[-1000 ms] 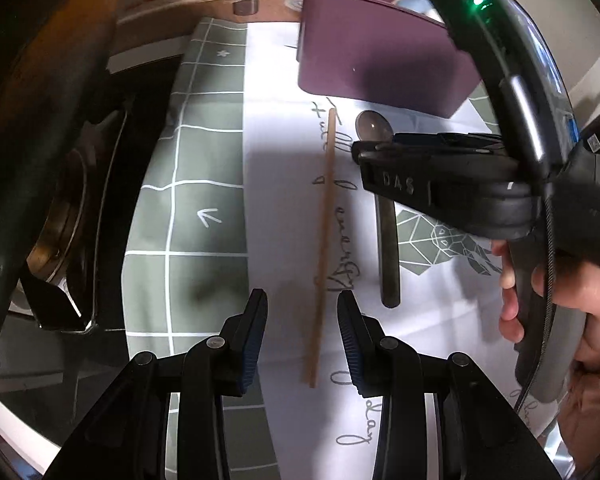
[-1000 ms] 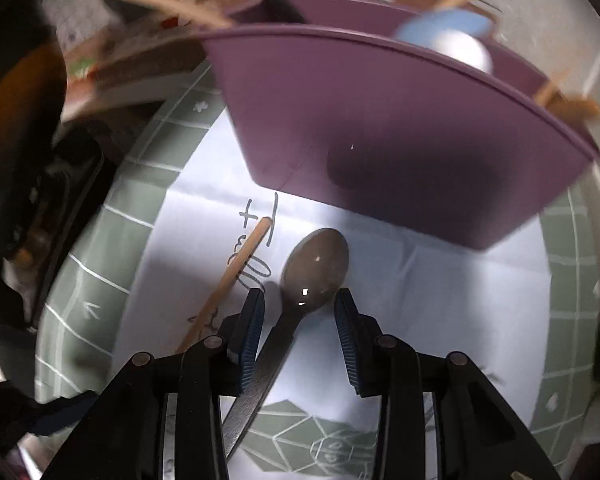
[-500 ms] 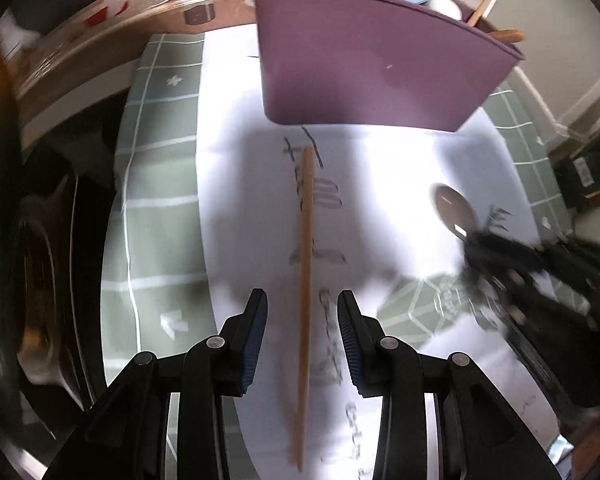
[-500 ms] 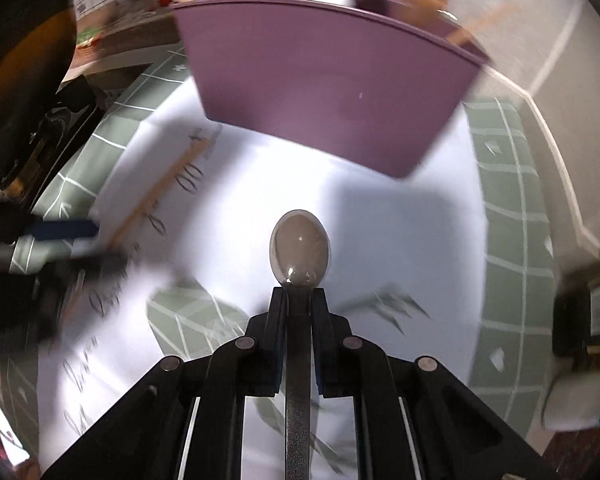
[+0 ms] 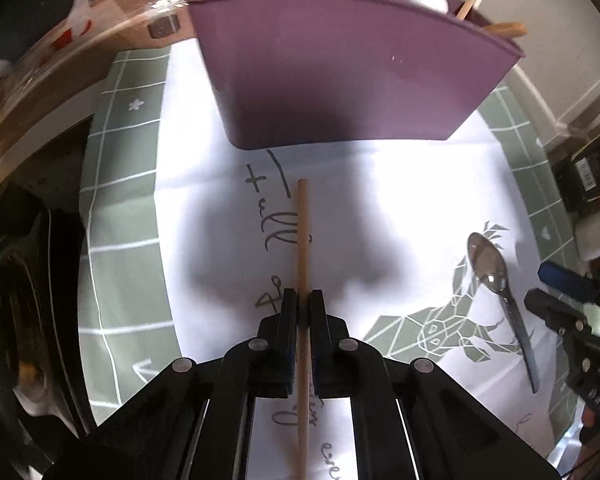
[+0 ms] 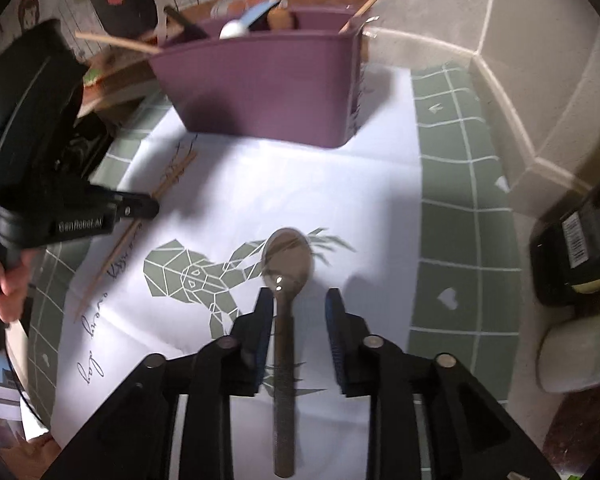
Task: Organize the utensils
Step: 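Grasp the metal spoon with the right tool while the left grasps the wooden chopstick, then lift the metal spoon and chopstick above the purple holder with both tools, then drop the metal spoon and chopstick into the holder, opening both tools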
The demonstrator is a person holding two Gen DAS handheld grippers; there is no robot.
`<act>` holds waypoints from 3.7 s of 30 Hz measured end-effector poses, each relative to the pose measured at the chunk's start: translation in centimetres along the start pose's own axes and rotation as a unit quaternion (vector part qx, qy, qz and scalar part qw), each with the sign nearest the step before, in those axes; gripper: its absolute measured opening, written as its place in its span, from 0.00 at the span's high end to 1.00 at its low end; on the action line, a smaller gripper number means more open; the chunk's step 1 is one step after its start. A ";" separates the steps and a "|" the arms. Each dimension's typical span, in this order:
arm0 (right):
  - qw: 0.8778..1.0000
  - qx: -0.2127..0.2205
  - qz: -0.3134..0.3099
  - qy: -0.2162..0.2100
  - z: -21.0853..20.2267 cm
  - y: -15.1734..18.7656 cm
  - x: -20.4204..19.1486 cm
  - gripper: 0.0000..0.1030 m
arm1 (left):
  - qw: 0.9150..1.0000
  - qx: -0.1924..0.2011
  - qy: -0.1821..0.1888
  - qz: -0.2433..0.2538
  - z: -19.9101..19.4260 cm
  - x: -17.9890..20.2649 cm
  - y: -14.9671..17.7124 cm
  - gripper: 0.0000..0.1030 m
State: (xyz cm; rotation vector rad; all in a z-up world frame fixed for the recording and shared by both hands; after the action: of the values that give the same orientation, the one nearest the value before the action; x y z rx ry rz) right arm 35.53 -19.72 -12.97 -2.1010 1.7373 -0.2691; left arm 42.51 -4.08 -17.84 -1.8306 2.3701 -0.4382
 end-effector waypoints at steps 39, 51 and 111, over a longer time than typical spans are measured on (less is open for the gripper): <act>0.991 0.132 -0.006 0.021 -8.9 -2.0 -4.5 0.72 | 0.963 0.248 0.097 -0.049 -16.7 1.7 2.9 0.95; 0.965 0.261 -0.009 0.010 -19.0 -11.0 -4.5 0.72 | 0.923 0.368 0.110 -0.037 -26.1 3.2 -5.4 0.94; 0.980 0.191 0.040 -0.032 -0.6 -17.0 -0.2 0.71 | 0.931 0.338 0.005 -0.135 -10.3 -2.7 -13.7 0.53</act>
State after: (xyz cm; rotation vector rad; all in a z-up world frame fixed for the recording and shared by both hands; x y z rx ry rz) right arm 50.46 -17.10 -5.26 -1.7428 1.5804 -0.4658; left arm 53.24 -3.00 -4.18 -1.7790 1.6410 -1.1235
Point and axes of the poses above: each gripper's, at about its wrist camera, not at the fingertips, and z roughly the way its jaws point, x to its right, y to its underside, the point moved 10 cm from there along z, roughly the way its jaws point, and after that the axes turned 1 degree about -y, right-handed, at the moved point
